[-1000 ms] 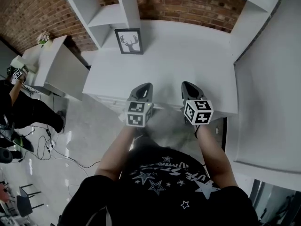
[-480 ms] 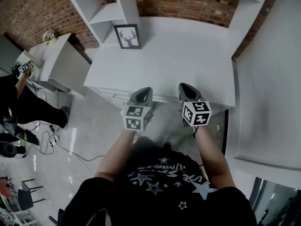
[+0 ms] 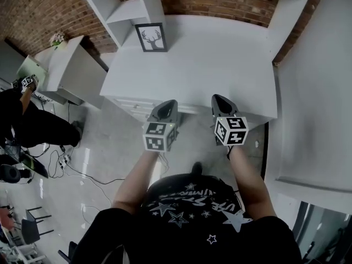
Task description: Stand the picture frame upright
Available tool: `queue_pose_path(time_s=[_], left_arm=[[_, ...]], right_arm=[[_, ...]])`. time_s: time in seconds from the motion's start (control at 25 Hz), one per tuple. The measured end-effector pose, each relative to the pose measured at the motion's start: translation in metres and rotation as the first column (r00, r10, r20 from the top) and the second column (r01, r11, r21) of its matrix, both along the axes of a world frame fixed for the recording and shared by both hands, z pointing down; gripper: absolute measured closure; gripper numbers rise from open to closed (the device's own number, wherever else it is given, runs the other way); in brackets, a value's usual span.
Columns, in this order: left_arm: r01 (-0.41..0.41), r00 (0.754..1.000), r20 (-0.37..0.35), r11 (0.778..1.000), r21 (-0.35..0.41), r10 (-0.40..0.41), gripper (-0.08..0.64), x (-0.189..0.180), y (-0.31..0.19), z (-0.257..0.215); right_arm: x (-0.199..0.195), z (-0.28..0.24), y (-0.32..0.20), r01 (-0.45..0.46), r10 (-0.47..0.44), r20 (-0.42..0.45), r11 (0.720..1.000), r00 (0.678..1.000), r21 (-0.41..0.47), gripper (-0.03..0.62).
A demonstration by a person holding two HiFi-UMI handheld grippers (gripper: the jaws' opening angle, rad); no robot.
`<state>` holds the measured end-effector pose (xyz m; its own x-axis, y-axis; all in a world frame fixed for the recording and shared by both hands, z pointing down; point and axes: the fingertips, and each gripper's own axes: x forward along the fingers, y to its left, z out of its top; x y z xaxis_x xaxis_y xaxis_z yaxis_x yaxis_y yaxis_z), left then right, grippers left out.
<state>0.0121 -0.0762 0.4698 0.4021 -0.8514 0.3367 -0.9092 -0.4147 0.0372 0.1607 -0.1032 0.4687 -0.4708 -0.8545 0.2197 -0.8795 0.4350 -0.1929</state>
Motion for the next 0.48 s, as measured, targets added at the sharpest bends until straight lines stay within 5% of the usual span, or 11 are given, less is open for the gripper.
queue_pose_path(time_s=[0.48], left_arm=[[-0.013,1.000,-0.021,1.000,0.006,0.014,0.541,-0.035,0.062,-0.004]], right_arm=[[-0.036,0.002,0.065,-0.018,0.017,-0.033,0.999,0.999,-0.027,0.571]])
